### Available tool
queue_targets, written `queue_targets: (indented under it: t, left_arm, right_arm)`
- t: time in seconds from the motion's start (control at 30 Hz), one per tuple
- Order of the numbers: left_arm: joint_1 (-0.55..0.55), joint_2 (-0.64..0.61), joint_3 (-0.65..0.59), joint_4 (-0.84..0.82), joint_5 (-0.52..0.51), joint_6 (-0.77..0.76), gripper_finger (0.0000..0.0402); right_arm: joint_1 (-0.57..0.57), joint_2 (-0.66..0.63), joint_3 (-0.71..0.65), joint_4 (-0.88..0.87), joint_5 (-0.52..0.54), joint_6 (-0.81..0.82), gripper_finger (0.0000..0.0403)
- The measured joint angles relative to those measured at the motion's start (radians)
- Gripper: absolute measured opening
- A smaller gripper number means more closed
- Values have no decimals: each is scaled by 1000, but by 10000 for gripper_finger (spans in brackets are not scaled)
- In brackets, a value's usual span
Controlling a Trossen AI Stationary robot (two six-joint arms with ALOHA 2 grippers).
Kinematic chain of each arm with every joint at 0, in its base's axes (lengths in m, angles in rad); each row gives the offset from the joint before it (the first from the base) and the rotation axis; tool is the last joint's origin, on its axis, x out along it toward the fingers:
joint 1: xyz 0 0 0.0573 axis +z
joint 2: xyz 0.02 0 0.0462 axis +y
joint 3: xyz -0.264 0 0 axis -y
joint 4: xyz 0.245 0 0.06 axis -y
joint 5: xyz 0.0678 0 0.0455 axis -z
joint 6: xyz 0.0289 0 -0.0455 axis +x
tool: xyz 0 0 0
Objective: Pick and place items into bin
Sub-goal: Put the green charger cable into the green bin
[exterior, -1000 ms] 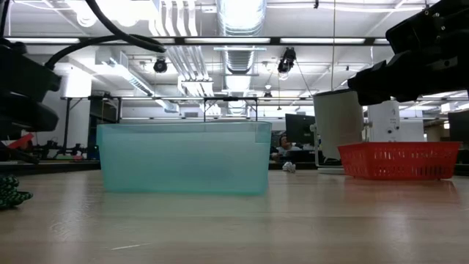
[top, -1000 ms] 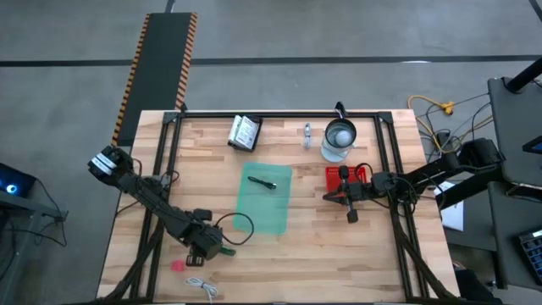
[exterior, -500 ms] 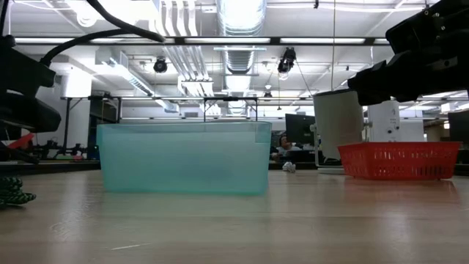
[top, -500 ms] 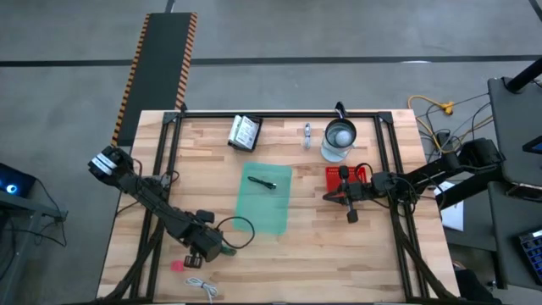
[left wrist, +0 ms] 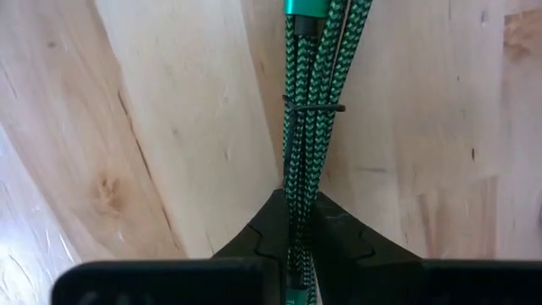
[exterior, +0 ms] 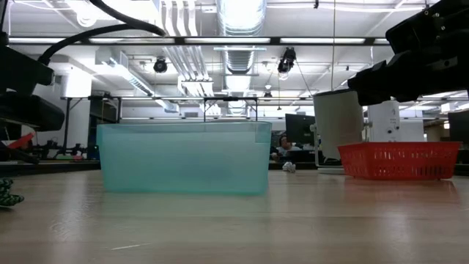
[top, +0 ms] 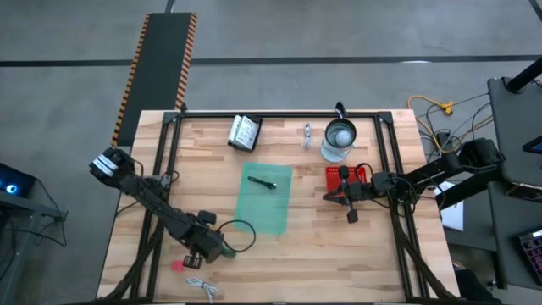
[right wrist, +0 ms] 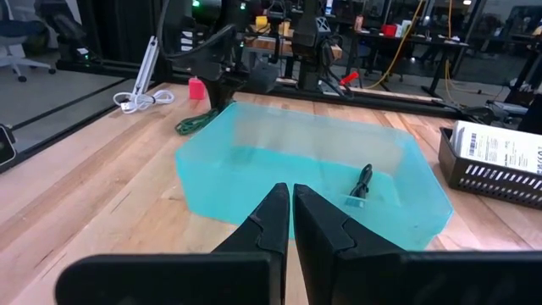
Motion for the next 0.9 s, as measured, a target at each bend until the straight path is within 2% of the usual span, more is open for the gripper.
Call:
queue_targets:
  t: [0.53,0.9]
  left_arm:
    - [0,-9,13,13,-3,48,16]
    - [0,-66,15,88,-2,148,16]
  right_arm:
    - [0,0,0,-2,0,0,9]
    - [0,0,0,-2,0,0,9]
